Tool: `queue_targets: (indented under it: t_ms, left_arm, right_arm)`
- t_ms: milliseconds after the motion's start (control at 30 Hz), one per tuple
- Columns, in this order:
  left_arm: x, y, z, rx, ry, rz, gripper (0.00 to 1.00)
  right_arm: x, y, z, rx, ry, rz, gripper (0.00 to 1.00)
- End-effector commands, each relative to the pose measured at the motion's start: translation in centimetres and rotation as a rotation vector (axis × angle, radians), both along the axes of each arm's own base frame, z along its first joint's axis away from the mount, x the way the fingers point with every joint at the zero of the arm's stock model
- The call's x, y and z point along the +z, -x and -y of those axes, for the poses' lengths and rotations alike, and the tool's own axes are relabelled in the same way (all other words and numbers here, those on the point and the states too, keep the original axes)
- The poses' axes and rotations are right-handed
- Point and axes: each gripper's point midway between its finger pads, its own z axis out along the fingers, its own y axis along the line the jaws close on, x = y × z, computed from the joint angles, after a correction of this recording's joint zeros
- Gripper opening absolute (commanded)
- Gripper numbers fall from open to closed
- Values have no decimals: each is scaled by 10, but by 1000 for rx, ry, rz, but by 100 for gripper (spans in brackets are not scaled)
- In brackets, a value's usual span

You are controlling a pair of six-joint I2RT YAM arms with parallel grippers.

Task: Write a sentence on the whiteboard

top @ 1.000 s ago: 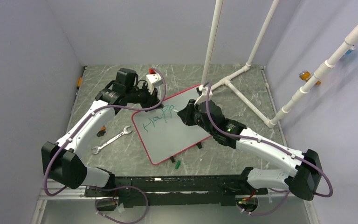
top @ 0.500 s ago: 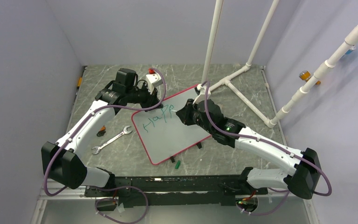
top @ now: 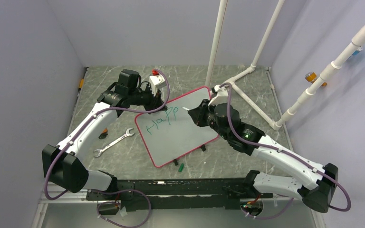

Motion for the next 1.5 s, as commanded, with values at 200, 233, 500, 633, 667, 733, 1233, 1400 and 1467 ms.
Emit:
queue_targets:
  t_ms: [200, 233, 500, 633, 667, 733, 1233, 1400, 1467]
  left_arm:
    - [13, -7, -2, -7, -15, 109, 0]
    - [12, -7, -2, -8, -15, 108, 0]
    - [12, -7, -2, -10, -16, 102, 0]
    - [12, -7, -2, -10, -16, 104, 0]
    - [12, -7, -2, -10, -16, 102, 0]
    - [12, -7, -1, -12, -16, 100, 0]
    - [13, -7, -2, -9, -16, 104, 0]
    - [12, -7, -2, -10, -16, 103, 0]
    - [13, -7, -2, -10, -16, 103, 0]
  right_arm:
    - [2, 2, 31, -81, 37, 37, 0]
    - [1, 2, 31, -81, 39, 36, 0]
    - [3, 6, 35, -62, 47, 60, 0]
    - [3, 8, 33, -41, 53, 73, 0]
    - [4, 8, 32, -33, 51, 76, 0]
    - [5, 9, 30, -18, 49, 84, 0]
    - [8, 11, 20, 42, 58, 110, 0]
    - [14, 7, 16, 47, 69, 125, 0]
    - [16, 5, 14, 47, 71, 132, 0]
